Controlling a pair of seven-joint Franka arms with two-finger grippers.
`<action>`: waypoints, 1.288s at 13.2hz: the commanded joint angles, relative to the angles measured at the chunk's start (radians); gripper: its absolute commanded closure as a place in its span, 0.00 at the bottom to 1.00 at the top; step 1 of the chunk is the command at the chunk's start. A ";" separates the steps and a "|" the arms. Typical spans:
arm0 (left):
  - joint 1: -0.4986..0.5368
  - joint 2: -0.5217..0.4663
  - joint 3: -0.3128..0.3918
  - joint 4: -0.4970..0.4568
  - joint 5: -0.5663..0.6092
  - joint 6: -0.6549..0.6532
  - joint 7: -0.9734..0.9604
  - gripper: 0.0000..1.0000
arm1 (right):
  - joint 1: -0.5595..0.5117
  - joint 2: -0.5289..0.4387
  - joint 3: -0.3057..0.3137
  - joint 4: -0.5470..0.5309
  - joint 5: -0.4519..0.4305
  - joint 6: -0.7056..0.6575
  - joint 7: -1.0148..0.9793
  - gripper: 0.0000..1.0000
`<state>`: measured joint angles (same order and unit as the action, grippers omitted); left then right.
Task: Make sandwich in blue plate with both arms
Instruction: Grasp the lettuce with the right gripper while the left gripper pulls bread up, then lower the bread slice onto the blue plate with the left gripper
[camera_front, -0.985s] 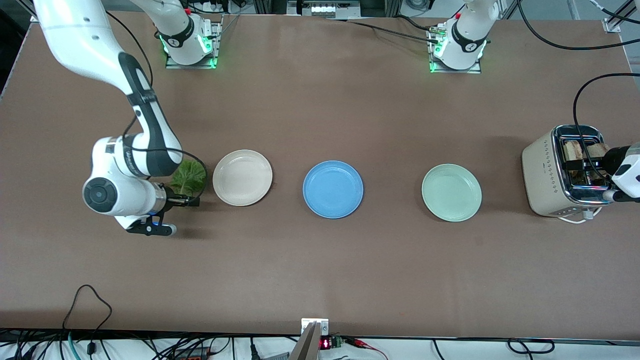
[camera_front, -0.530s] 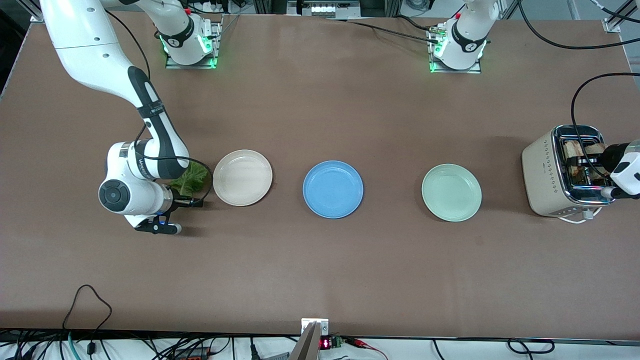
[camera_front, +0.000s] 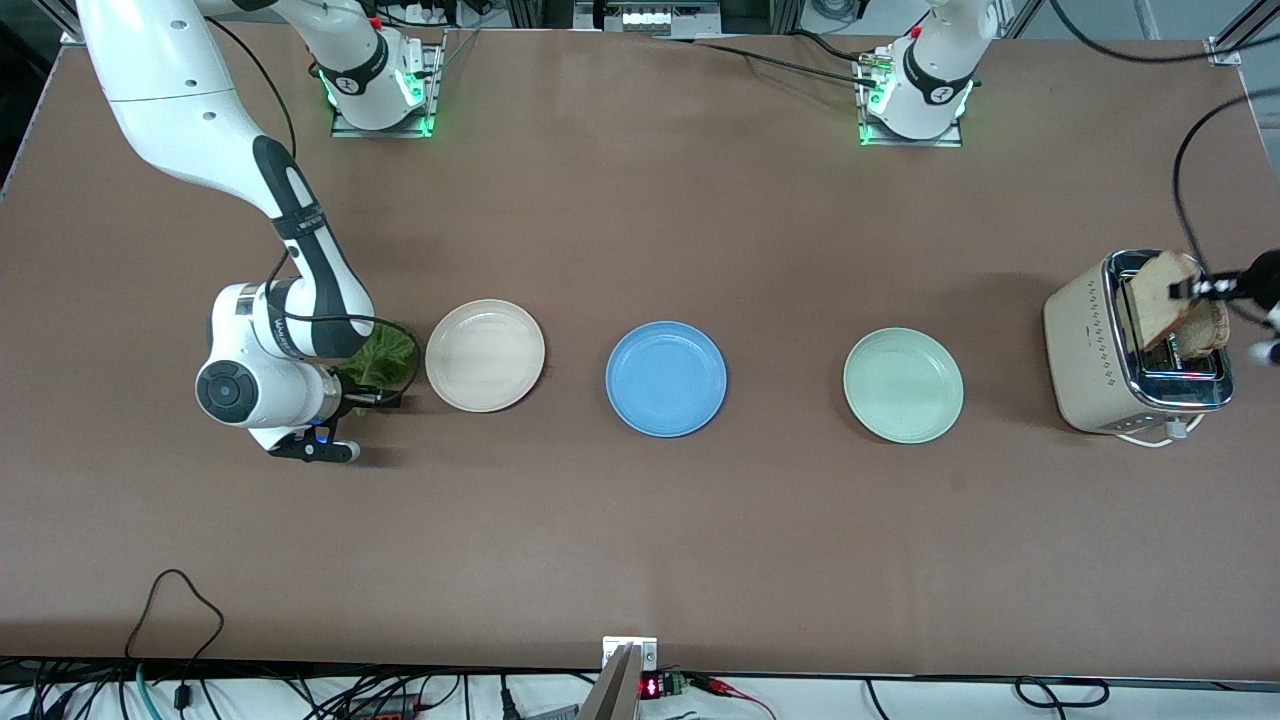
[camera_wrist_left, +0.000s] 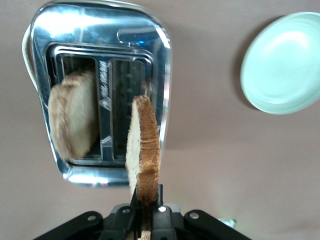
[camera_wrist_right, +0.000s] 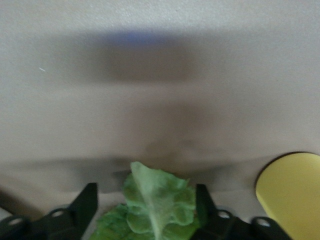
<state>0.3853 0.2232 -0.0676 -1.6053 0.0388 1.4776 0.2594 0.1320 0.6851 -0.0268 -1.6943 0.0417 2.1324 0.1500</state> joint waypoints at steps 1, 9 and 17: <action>-0.005 -0.019 -0.108 0.108 -0.017 -0.135 0.003 1.00 | -0.018 -0.019 0.007 -0.018 -0.008 -0.018 -0.024 0.63; -0.130 0.135 -0.475 0.087 -0.281 0.082 -0.429 1.00 | -0.015 -0.019 0.007 0.028 -0.005 -0.022 -0.035 0.97; -0.416 0.401 -0.475 0.085 -0.381 0.616 -0.600 0.99 | 0.027 -0.024 0.016 0.168 0.023 -0.167 0.108 1.00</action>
<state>0.0008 0.5820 -0.5435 -1.5438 -0.3186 2.0293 -0.3102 0.1408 0.6717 -0.0123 -1.5734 0.0470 2.0318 0.2142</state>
